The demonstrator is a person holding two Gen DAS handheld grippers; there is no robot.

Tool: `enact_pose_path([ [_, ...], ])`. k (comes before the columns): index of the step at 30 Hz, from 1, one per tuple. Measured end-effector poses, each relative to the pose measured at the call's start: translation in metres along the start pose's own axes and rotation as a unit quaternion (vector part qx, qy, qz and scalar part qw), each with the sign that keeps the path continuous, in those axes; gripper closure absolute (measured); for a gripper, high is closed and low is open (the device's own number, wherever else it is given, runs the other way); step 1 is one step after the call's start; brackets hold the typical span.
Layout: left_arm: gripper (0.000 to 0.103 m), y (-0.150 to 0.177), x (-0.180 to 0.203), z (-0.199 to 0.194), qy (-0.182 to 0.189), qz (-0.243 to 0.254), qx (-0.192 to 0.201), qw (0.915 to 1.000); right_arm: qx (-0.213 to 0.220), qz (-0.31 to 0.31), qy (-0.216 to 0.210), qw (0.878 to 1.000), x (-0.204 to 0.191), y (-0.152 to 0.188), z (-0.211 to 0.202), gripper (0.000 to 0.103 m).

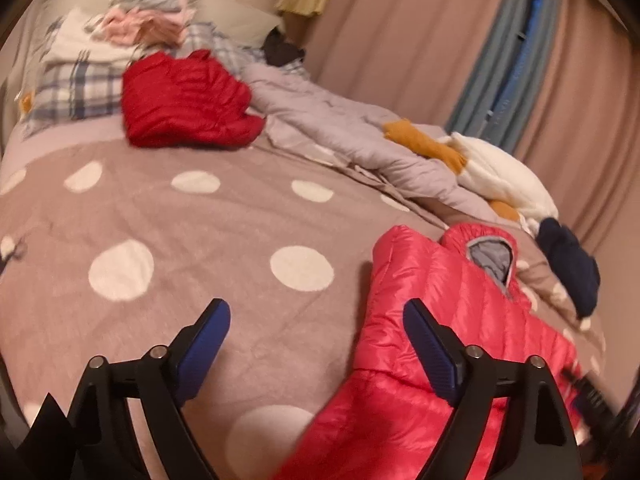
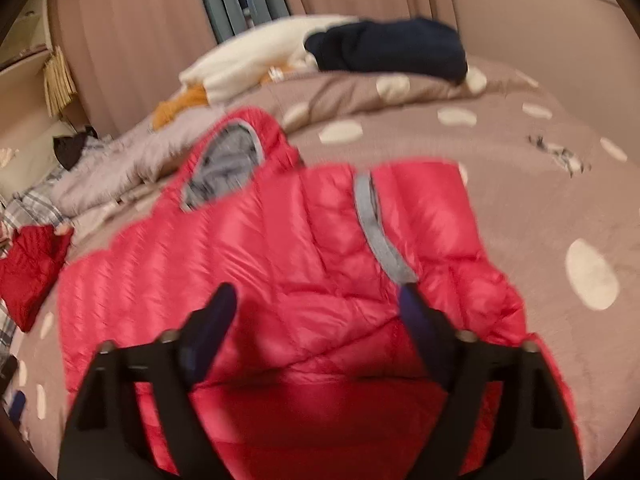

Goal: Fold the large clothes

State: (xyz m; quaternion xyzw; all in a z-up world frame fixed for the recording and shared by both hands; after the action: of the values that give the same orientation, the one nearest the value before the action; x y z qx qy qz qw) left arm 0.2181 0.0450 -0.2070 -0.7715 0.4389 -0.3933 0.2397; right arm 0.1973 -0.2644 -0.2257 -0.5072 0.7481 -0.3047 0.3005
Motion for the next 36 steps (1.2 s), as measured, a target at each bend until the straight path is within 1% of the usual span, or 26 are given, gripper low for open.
enact_pose_path([
  [1, 0.013, 0.000, -0.001, 0.002, -0.007, 0.020, -0.012, 0.9997, 0.008, 0.000, -0.006, 1.000, -0.003, -0.006, -0.008, 0.016],
  [2, 0.013, -0.001, -0.002, 0.003, -0.008, 0.037, -0.013, 0.9992, 0.019, 0.002, -0.013, 1.000, -0.005, -0.012, -0.016, 0.015],
  [3, 0.013, -0.002, -0.005, 0.001, -0.007, 0.048, -0.003, 0.9988, 0.039, 0.007, -0.021, 0.999, -0.007, -0.018, -0.027, 0.007],
  [4, 0.013, -0.004, -0.013, -0.001, -0.021, 0.038, 0.013, 0.9990, 0.050, 0.009, -0.021, 0.998, -0.009, -0.023, -0.034, 0.003],
  [5, 0.012, -0.007, -0.021, -0.001, -0.044, 0.018, 0.017, 0.9987, 0.050, 0.006, -0.014, 0.999, -0.011, -0.027, -0.040, 0.000],
  [6, 0.011, -0.010, -0.024, -0.001, -0.051, 0.008, 0.014, 0.9986, 0.047, -0.008, -0.006, 0.999, -0.015, -0.034, -0.045, 0.000],
  [8, 0.010, -0.016, -0.026, 0.000, -0.039, 0.003, 0.006, 0.9992, 0.058, -0.026, -0.011, 0.998, -0.023, -0.044, -0.051, 0.000],
  [9, 0.008, -0.020, -0.029, 0.000, -0.045, 0.001, 0.005, 0.9990, 0.063, -0.035, -0.016, 0.997, -0.029, -0.055, -0.052, 0.000],
  [10, 0.006, -0.022, -0.032, 0.000, -0.056, -0.005, 0.007, 0.9984, 0.062, -0.038, -0.015, 0.997, -0.031, -0.060, -0.050, 0.000],
  [11, 0.002, -0.025, -0.036, 0.000, -0.070, -0.012, 0.007, 0.9974, 0.052, -0.042, -0.014, 0.998, -0.036, -0.071, -0.044, 0.000],
  [12, 0.002, -0.025, -0.037, 0.001, -0.077, -0.012, 0.003, 0.9970, 0.043, -0.044, -0.021, 0.998, -0.039, -0.078, -0.040, 0.000],
  [14, 0.002, -0.027, -0.039, 0.004, -0.070, 0.001, -0.008, 0.9975, 0.028, -0.054, -0.042, 0.997, -0.048, -0.093, -0.027, 0.001],
  [15, 0.002, -0.027, -0.041, 0.006, -0.073, -0.004, -0.012, 0.9973, 0.018, -0.062, -0.044, 0.997, -0.052, -0.102, -0.018, 0.001],
  [16, 0.002, -0.027, -0.046, 0.007, -0.081, -0.019, -0.016, 0.9964, 0.014, -0.069, -0.037, 0.997, -0.054, -0.112, -0.008, 0.001],
  [17, 0.002, -0.029, -0.050, 0.008, -0.083, -0.032, -0.018, 0.9959, 0.016, -0.077, -0.030, 0.996, -0.057, -0.121, 0.001, 0.001],
  [19, 0.002, -0.036, -0.058, 0.009, -0.079, -0.066, -0.017, 0.9945, 0.006, -0.091, -0.027, 0.995, -0.063, -0.136, 0.019, 0.001],
  [21, 0.002, -0.044, -0.065, 0.011, -0.083, -0.082, -0.014, 0.9930, -0.011, -0.095, -0.021, 0.995, -0.070, -0.152, 0.049, 0.001],
  [23, 0.002, -0.054, -0.073, 0.011, -0.093, -0.094, -0.006, 0.9912, -0.028, -0.094, -0.005, 0.995, -0.076, -0.166, 0.081, 0.001],
  [26, 0.002, -0.068, -0.079, 0.013, -0.099, -0.107, 0.006, 0.9893, -0.044, -0.112, -0.009, 0.993, -0.089, -0.184, 0.122, 0.001],
  [29, 0.001, -0.080, -0.081, 0.022, -0.109, -0.115, 0.018, 0.9871, -0.063, -0.163, 0.049, 0.983, -0.093, -0.195, 0.180, 0.002],
  [31, 0.001, -0.083, -0.080, 0.030, -0.103, -0.112, 0.014, 0.9882, -0.076, -0.190, 0.057, 0.977, -0.096, -0.192, 0.211, 0.003],
  [32, 0.001, -0.083, -0.080, 0.035, -0.099, -0.112, 0.008, 0.9887, -0.084, -0.196, 0.052, 0.976, -0.096, -0.187, 0.221, 0.008],
  [33, 0.001, -0.083, -0.081, 0.040, -0.099, -0.117, 0.002, 0.9881, -0.102, -0.206, 0.044, 0.972, -0.100, -0.179, 0.240, 0.025],
  [34, 0.001, -0.084, -0.083, 0.045, -0.101, -0.133, -0.002, 0.9860, -0.115, -0.209, 0.041, 0.970, -0.102, -0.175, 0.253, 0.040],
  [35, 0.001, -0.084, -0.085, 0.049, -0.097, -0.149, -0.006, 0.9840, -0.124, -0.205, 0.036, 0.970, -0.103, -0.174, 0.261, 0.075],
  [36, 0.001, -0.083, -0.085, 0.050, -0.091, -0.160, -0.011, 0.9829, -0.137, -0.184, 0.032, 0.973, -0.102, -0.172, 0.270, 0.088],
])
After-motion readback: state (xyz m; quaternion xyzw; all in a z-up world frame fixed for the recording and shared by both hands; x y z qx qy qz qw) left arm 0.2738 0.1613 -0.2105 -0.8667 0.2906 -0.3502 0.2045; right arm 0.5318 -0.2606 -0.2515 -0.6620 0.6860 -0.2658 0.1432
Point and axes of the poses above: each gripper's, at about its wrist camera, not at the fingertips, and z roughly the way its jaws point, x to its right, y to its underside, the point moved 7 cm from there along z, roughly the way its jaws point, and after that the axes turned 5 degrees about -z, right-handed, at the moved point
